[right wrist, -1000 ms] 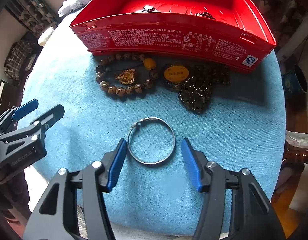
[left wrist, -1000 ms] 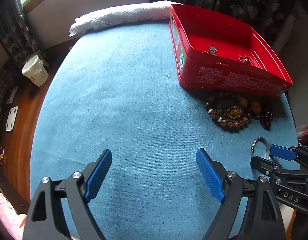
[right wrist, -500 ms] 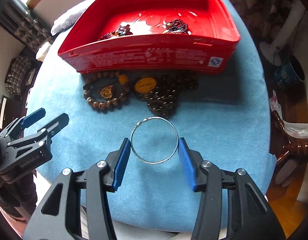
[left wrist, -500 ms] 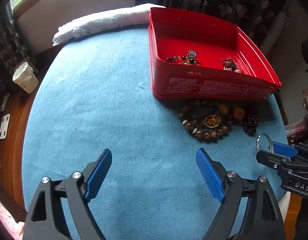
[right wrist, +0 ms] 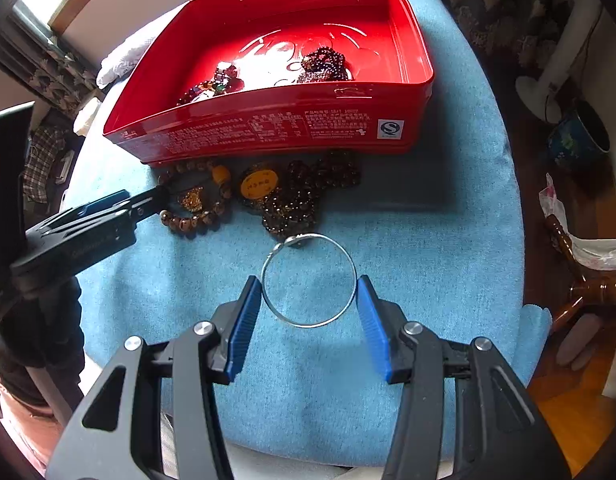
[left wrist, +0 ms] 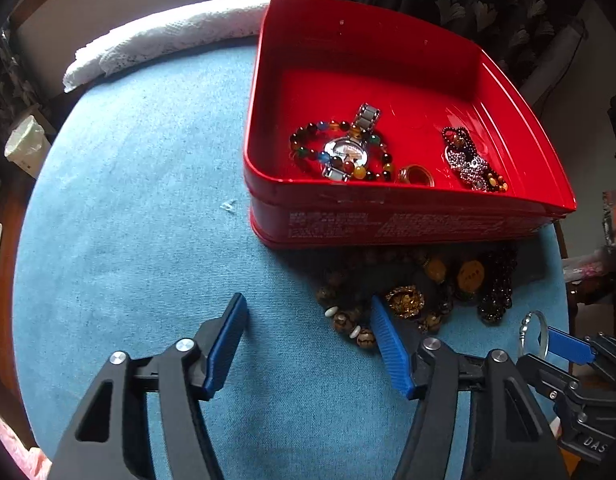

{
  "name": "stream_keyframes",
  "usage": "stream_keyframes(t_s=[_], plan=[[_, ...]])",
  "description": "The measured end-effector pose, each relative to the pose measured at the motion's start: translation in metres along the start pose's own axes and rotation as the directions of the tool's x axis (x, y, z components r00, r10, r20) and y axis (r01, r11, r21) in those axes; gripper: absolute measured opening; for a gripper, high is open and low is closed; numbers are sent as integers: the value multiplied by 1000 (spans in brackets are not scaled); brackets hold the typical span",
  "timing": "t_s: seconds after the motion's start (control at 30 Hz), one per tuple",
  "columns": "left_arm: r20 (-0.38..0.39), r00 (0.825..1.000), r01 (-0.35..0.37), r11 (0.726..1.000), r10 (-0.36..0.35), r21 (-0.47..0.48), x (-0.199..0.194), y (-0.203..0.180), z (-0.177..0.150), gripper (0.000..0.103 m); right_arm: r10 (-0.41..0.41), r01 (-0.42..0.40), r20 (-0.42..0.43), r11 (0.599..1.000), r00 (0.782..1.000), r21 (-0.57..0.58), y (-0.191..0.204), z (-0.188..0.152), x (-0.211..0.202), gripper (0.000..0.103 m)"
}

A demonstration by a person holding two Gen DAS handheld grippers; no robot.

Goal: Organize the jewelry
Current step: 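Close the left tool on the brown wooden bead bracelet while the right tool grasps the silver hoop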

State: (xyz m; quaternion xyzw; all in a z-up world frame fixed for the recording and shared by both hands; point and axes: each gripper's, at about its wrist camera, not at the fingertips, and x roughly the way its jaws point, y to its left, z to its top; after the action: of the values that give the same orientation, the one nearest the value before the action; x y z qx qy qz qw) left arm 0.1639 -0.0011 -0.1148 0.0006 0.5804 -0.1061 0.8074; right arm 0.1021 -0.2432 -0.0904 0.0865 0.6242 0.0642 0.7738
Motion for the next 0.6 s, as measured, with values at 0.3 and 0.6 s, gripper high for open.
stream_keyframes(t_s=[0.3,0.6], plan=[[10,999,-50,996,50,74,4,-15,-4,29,9,-9,-9,1000,1000,12,0,4,5,47],[-25,999,25,999,-24,39,-6,-5,-27,13,11,-11,-22,1000,1000,11,1,1,9,47]])
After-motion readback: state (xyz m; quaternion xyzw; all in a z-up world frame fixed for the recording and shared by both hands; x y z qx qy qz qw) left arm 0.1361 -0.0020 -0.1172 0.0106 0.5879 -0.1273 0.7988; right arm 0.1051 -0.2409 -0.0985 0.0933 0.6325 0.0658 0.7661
